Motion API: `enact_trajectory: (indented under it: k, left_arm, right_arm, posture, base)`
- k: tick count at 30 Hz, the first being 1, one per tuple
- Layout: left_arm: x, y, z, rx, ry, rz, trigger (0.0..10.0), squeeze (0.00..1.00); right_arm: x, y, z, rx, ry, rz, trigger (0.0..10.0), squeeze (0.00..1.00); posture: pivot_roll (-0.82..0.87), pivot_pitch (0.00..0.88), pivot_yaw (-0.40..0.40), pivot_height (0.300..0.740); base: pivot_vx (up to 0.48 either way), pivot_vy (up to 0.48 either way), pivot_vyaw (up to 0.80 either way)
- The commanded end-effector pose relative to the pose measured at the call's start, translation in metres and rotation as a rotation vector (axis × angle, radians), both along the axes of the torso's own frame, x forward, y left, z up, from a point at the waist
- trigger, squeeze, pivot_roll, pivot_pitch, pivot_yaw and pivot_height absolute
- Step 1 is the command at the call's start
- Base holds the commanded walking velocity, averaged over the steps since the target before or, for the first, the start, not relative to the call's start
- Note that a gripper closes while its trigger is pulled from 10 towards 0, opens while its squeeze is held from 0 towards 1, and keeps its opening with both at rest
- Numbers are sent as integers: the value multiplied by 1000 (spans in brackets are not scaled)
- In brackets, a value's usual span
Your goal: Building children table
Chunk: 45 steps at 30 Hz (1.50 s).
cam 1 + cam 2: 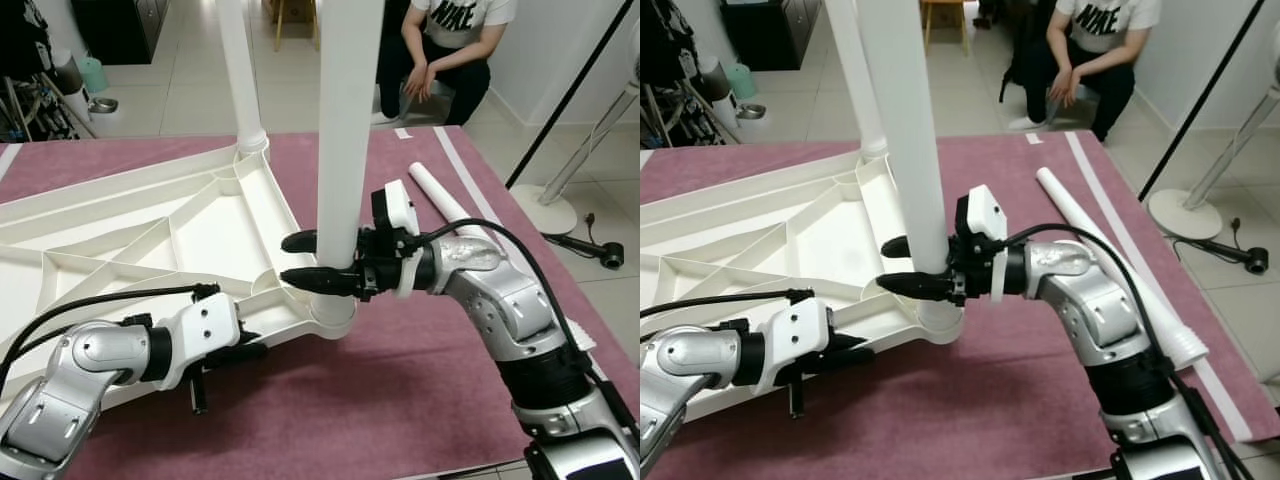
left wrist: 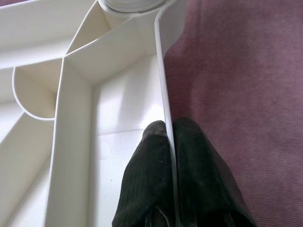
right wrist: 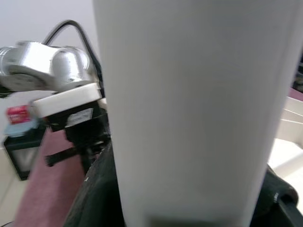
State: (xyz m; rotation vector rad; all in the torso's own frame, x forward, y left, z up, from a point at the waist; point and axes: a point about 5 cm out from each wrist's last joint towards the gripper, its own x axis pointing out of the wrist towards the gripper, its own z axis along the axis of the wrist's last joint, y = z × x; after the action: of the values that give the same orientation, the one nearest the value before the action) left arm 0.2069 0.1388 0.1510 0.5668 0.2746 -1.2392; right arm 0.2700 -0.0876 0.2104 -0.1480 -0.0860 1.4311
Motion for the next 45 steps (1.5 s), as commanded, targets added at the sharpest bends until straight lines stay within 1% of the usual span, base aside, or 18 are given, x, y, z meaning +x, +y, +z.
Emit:
enact_trajectory:
  k: [1, 2, 3, 4, 7, 11, 14, 15, 16, 17, 18, 26, 29, 31, 32, 33, 37, 45]
  left_arm:
    - [10, -20, 29, -87, -205, -12, 10000, 0]
    - [10, -20, 29, -87, -205, -12, 10000, 0]
    - [17, -26, 27, -89, -227, 21, 10000, 0]
    - [17, -26, 27, -89, -227, 21, 10000, 0]
    - [38, -40, 29, -90, -295, 114, 10000, 0]
    - [44, -44, 31, -98, -306, 143, 10000, 0]
    - [53, -50, 35, -117, -321, 185, 10000, 0]
    - [55, -53, 37, -127, -328, 186, 10000, 0]
    - [55, -53, 37, -127, -328, 186, 10000, 0]
    - [56, -54, 39, -132, -332, 183, 10000, 0]
    - [56, -54, 39, -132, -335, 179, 10000, 0]
    - [47, -48, 26, -72, -316, 133, 10000, 0]
    - [45, -51, -3, 13, -300, 137, 10000, 0]
    - [45, -51, -3, 13, -300, 137, 10000, 0]
    - [46, -53, -10, 24, -296, 153, 10000, 820]
    - [48, -55, -14, 28, -289, 170, 10000, 1000]
    - [48, -58, -15, 4, -260, 176, 10000, 1000]
    - [45, -56, -4, -67, -228, 145, 10000, 992]
  right_arm:
    - [14, 11, -11, -30, -18, -156, 0, 0]
    - [14, 11, -11, -30, -18, -156, 0, 0]
    - [27, 15, -17, -41, -28, -309, 0, 0]
    - [27, 15, -17, -41, -28, -309, 0, 0]
    - [49, 18, -29, -81, -22, -651, 0, 0]
    - [52, 18, -30, -100, -45, -718, 0, 0]
    - [60, 17, -30, -103, -79, -848, 0, 0]
    - [61, 20, -27, -87, -92, -864, 2353, 0]
    - [61, 20, -27, -87, -92, -864, 2353, 0]
    - [61, 22, -25, -71, -100, -877, 6627, 0]
    - [62, 23, -23, -53, -103, -881, 10000, 0]
    - [55, 28, -27, -22, -107, -797, 10000, 0]
    - [43, 34, -44, -3, -66, -768, 10000, 0]
    - [43, 34, -44, -3, -66, -768, 10000, 0]
    - [41, 34, -50, -10, -55, -779, 10000, 0]
    - [40, 35, -55, -16, -40, -784, 10000, 0]
    - [38, 33, -64, -44, -34, -784, 10000, 0]
    - [37, 30, -60, -22, -65, -751, 10000, 0]
  posture:
    - [103, 0, 8, 740]
    - [103, 0, 8, 740]
    - [101, 0, 10, 740]
    - [101, 0, 10, 740]
    - [95, 0, 19, 740]
    - [95, 0, 19, 740]
    - [88, 0, 24, 740]
    - [88, 0, 24, 740]
    - [88, 0, 24, 740]
    - [88, 0, 24, 740]
    - [88, 0, 24, 740]
    - [91, 0, 19, 740]
    - [97, 0, 15, 740]
    - [97, 0, 15, 740]
    - [92, 0, 17, 740]
    - [91, 0, 19, 740]
    - [88, 0, 23, 740]
    - [84, 0, 29, 740]
  base:
    - [0, 0, 0]
    - [0, 0, 0]
    - [0, 0, 0]
    - [0, 0, 0]
    - [0, 0, 0]
    - [0, 0, 0]
    - [0, 0, 0]
    - [0, 0, 0]
    - [0, 0, 0]
    - [0, 0, 0]
    - [0, 0, 0]
    - [0, 0, 0]
    - [0, 0, 0]
    - [0, 0, 0]
    - [0, 0, 0]
    - [0, 0, 0]
    - [0, 0, 0]
    - [0, 0, 0]
